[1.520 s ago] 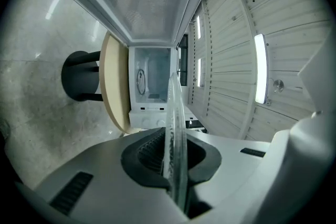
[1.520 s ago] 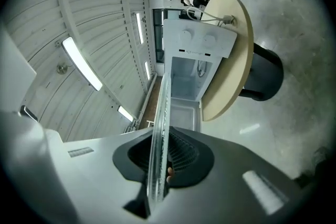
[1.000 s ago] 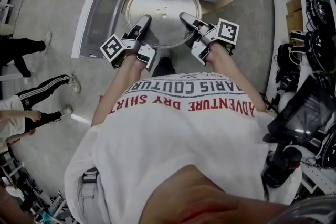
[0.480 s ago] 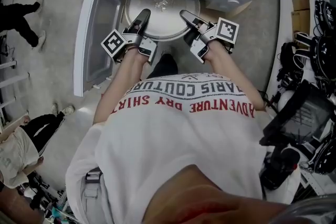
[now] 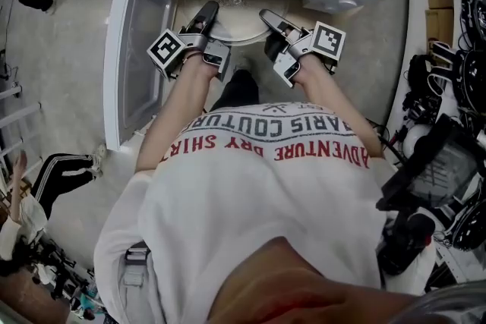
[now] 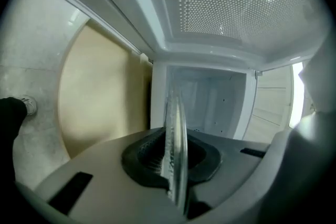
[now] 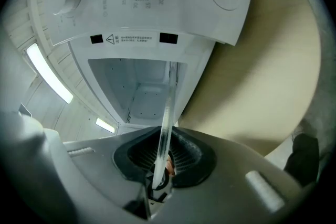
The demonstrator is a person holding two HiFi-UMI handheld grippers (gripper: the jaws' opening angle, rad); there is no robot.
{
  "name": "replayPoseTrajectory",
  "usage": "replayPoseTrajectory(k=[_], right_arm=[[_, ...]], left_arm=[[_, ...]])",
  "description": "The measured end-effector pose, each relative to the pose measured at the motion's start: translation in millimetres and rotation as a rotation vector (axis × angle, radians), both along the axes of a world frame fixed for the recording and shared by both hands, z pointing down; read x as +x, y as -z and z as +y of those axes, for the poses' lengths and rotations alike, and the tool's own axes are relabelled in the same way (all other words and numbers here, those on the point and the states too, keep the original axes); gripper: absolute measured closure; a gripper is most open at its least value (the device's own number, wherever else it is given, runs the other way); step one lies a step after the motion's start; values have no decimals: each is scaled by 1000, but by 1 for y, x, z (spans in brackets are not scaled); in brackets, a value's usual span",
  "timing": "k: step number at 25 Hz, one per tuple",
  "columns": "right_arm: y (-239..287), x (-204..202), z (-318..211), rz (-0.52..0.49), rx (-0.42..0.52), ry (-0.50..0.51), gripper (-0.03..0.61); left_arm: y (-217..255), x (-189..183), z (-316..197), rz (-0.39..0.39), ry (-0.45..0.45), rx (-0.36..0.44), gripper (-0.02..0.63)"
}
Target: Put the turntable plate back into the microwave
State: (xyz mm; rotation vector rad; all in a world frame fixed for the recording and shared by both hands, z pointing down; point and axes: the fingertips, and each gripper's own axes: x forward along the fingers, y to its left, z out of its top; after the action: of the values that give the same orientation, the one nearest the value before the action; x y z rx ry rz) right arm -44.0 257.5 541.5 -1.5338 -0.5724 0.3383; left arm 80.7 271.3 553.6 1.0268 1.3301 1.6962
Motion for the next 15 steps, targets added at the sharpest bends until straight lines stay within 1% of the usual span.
replayPoseTrajectory(k=[3, 8, 15], right_arm=[[-3, 7, -2, 12, 0, 8, 554], [-2, 18, -5, 35, 8, 13, 554], [-7, 16, -6, 85, 54, -22, 554]], left_arm=[[-8, 4, 8, 14, -2, -2, 589], [-9, 4, 14, -9, 10, 20, 589], [-9, 2, 14, -29, 15, -4, 589]])
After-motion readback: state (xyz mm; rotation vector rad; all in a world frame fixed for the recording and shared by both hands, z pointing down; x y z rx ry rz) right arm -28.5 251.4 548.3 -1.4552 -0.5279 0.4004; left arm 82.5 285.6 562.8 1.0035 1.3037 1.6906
